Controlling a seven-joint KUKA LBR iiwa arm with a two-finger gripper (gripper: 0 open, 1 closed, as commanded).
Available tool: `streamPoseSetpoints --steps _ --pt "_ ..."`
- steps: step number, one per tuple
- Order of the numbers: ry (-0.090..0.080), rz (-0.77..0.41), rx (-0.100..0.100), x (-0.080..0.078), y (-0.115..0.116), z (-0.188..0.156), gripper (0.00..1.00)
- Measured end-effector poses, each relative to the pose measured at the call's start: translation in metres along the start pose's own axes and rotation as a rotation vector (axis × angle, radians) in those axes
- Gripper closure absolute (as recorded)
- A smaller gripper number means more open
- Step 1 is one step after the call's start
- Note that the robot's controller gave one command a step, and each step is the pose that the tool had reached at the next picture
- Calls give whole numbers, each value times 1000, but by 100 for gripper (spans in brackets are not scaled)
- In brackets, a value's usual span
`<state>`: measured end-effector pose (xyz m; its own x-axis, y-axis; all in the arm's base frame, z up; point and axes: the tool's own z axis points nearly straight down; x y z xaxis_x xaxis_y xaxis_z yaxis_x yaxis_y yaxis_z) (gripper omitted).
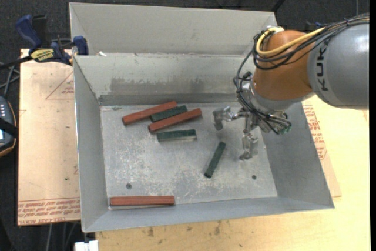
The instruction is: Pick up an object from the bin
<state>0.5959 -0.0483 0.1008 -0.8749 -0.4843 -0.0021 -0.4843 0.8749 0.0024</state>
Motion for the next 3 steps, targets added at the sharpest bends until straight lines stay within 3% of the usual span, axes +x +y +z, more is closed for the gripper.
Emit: streamPoseSetpoints --steps 1,2,3 --pt "2 -159 2 11 23 14 0" --pt "0 -268 1 8 21 30 100" --pt "0 -268 1 8 21 30 100"
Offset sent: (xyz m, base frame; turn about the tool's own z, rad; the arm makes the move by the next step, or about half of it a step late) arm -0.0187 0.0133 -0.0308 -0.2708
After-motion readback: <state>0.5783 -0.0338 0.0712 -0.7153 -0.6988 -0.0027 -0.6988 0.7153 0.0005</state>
